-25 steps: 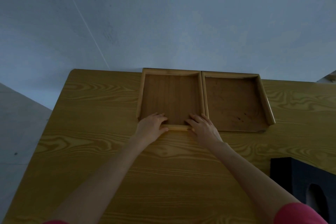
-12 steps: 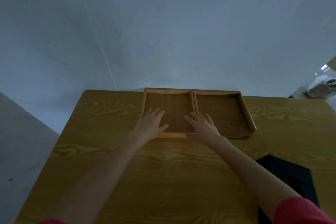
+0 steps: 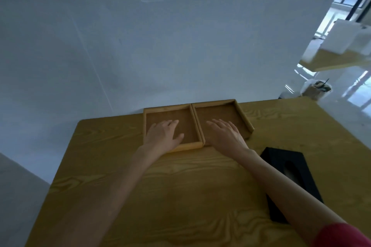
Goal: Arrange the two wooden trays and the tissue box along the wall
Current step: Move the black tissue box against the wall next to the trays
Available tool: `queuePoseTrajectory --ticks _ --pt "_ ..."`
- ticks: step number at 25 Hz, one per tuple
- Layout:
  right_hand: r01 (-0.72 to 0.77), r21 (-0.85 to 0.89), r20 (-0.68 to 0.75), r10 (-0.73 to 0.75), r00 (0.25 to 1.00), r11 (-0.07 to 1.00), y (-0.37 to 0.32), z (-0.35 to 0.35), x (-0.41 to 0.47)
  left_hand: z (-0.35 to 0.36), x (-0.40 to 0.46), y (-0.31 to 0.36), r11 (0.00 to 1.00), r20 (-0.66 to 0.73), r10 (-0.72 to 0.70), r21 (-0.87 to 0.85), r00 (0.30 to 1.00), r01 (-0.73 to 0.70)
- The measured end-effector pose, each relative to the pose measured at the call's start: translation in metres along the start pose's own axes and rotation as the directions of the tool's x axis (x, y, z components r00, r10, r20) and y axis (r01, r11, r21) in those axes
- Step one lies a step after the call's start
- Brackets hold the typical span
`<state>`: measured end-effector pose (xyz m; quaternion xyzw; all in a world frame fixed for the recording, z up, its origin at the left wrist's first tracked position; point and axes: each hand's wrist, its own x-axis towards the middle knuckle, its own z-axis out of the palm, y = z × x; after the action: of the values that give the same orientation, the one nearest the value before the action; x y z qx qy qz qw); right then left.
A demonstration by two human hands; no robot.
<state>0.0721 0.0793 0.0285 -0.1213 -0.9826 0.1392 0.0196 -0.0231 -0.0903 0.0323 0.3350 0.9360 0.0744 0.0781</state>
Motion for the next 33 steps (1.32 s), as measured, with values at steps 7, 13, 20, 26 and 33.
queuePoseTrajectory --ticks 7,13,20,26,33 --pt "-0.138 0.077 0.009 0.138 0.99 0.987 0.057 -0.01 -0.05 0.009 -0.014 0.057 0.992 -0.019 0.095 -0.079 0.995 -0.096" --pt "-0.206 0.078 0.065 0.202 0.977 0.975 0.139 -0.018 -0.082 0.041 -0.006 0.129 0.968 0.008 0.094 -0.235 0.996 -0.09" --pt "-0.159 0.045 0.132 0.152 0.98 0.986 0.218 -0.017 -0.098 0.097 -0.004 0.215 0.903 0.169 -0.024 -0.42 0.985 0.094" --pt "-0.113 -0.025 0.227 0.116 0.967 0.993 0.259 -0.005 -0.091 0.145 -0.011 0.267 0.808 0.348 -0.135 -0.503 0.928 0.306" --pt "-0.101 0.002 0.279 0.097 0.955 0.995 0.273 0.01 -0.074 0.179 -0.011 0.309 0.766 0.356 -0.268 -0.484 0.895 0.422"
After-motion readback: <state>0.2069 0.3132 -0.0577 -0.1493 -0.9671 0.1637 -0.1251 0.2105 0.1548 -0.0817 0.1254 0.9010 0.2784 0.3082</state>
